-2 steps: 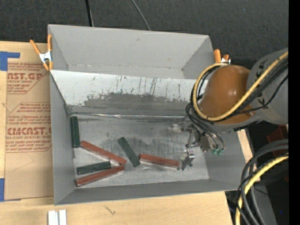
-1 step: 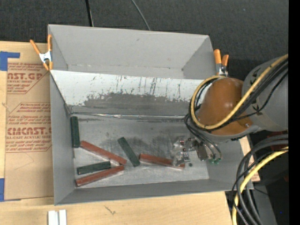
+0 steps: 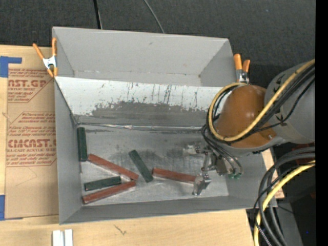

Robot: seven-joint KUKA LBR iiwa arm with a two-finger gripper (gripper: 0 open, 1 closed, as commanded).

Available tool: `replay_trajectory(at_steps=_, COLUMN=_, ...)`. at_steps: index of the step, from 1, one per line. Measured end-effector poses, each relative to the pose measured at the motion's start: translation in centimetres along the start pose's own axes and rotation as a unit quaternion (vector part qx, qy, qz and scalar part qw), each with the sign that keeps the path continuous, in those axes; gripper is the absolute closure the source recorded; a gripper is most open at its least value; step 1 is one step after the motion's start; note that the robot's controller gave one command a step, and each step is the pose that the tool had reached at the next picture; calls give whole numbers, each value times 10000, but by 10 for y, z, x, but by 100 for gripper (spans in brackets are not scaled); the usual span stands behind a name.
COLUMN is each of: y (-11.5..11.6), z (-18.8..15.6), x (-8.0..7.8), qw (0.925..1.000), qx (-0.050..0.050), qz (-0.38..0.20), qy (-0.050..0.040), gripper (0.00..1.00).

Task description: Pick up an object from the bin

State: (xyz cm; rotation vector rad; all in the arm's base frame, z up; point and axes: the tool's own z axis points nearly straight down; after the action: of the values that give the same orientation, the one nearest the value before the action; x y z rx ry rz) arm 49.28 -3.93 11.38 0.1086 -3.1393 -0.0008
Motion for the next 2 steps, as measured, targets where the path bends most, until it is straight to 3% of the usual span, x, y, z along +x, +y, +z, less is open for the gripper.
replay_trajectory(at_steps=1, y=0, z=0, x=0, qw=10000, qx=1, qz=0, qy=0, gripper=0)
replay_trajectory(at_steps=2, y=25, z=42, x=-5, qw=9996, qx=-6, qz=282, qy=39, gripper=100)
